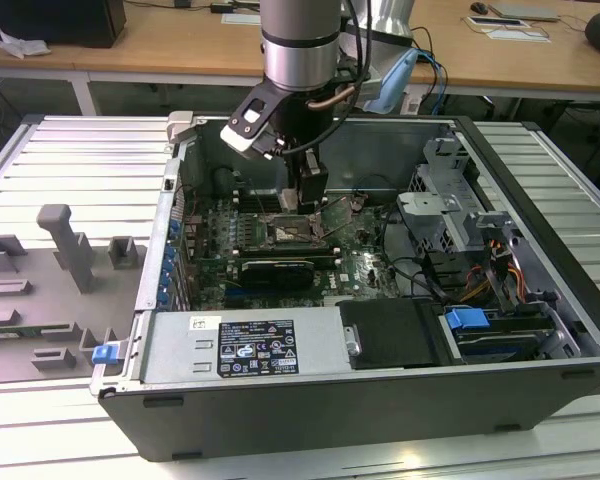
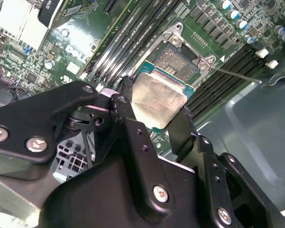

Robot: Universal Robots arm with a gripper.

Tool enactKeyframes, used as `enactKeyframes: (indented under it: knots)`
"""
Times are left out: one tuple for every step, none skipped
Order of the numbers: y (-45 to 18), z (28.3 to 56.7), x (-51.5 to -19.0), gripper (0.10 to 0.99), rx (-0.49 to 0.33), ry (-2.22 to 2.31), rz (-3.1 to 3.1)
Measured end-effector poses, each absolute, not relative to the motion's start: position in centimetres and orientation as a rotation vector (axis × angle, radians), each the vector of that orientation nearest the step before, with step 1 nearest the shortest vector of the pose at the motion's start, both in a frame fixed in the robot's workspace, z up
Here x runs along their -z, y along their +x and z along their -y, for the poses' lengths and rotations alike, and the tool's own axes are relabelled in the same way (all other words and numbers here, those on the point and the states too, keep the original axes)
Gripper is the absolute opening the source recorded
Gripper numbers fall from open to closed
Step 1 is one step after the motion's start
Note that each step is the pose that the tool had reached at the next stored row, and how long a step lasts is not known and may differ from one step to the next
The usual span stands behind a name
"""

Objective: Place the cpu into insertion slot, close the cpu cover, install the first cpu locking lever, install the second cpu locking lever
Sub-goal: 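Place the cpu into insertion slot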

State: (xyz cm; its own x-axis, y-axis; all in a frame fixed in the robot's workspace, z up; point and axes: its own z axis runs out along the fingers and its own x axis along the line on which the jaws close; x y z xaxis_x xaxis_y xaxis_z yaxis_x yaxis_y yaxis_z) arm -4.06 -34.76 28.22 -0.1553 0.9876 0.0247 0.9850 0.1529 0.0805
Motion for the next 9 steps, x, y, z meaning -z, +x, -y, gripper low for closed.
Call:
enactKeyframes:
  knots:
    - [-4.06,34.76,-28.11,0.537,-0.12,2.02,-2.36]
    - [-4.06,34.76,-28.04,0.537,-0.12,2.021,-2.361]
    - [-4.05,34.76,-27.96,0.537,-0.12,2.023,-2.359]
    - [-4.05,34.76,-27.9,0.537,-0.12,2.028,-2.355]
    - [-4.05,34.76,-27.82,0.537,-0.119,2.037,-2.346]
    - [-4.06,34.76,-27.71,0.537,-0.119,2.047,-2.337]
    - [-4.06,34.76,-27.66,0.537,-0.119,2.047,-2.337]
    - [-4.05,34.76,-27.61,0.537,-0.119,2.048,-2.337]
    - [-4.05,34.76,-27.56,0.537,-0.119,2.048,-2.336]
